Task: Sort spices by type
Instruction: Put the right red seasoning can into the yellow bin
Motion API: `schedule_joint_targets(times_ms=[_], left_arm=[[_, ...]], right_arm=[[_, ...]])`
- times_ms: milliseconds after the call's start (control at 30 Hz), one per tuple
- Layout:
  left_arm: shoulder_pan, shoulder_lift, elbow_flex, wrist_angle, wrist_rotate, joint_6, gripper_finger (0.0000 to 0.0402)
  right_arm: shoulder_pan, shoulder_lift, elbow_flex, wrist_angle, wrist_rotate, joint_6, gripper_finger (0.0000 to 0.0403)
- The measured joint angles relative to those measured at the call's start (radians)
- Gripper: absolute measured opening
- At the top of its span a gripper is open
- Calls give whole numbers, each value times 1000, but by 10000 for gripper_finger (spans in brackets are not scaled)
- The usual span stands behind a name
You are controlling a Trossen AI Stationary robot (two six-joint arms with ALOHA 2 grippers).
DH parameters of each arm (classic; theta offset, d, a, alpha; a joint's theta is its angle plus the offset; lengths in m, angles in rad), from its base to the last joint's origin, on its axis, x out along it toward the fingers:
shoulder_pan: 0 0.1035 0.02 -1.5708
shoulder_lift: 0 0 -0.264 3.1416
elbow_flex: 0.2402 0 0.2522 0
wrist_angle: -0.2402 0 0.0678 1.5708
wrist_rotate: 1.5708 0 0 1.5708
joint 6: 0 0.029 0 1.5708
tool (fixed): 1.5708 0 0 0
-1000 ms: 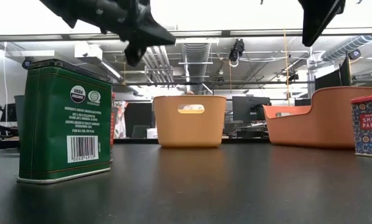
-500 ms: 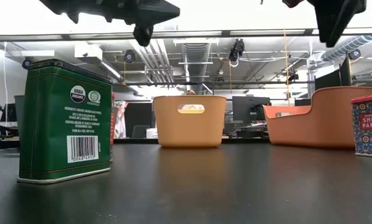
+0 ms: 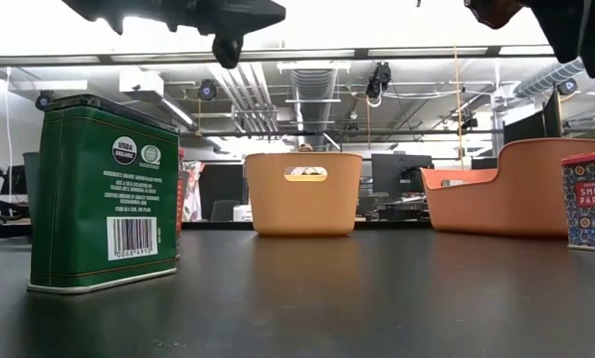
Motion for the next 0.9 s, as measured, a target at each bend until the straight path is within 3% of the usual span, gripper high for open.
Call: schedule_joint_targets(times_ms=[267, 333, 500, 633, 767, 900], left_arm=[[-53, -129, -45, -89, -19, 54, 0], [-94, -180, -84, -75, -71, 62, 0], [-214, -309, -212, -33, -319, 74, 0], [-246, -369, -283, 50, -338, 110, 0], [-247, -412, -310, 62, -342, 110, 0], [-247, -429, -319, 50, -341, 108, 0]], right_arm=[[6, 28, -57, 56, -10, 38, 354], [6, 35, -57, 71, -10, 40, 357], [9, 54, -66, 103, -11, 48, 359], [14, 77, -69, 113, -24, 52, 358], [32, 89, -70, 136, -28, 70, 338], [66, 88, -72, 115, -28, 117, 284]])
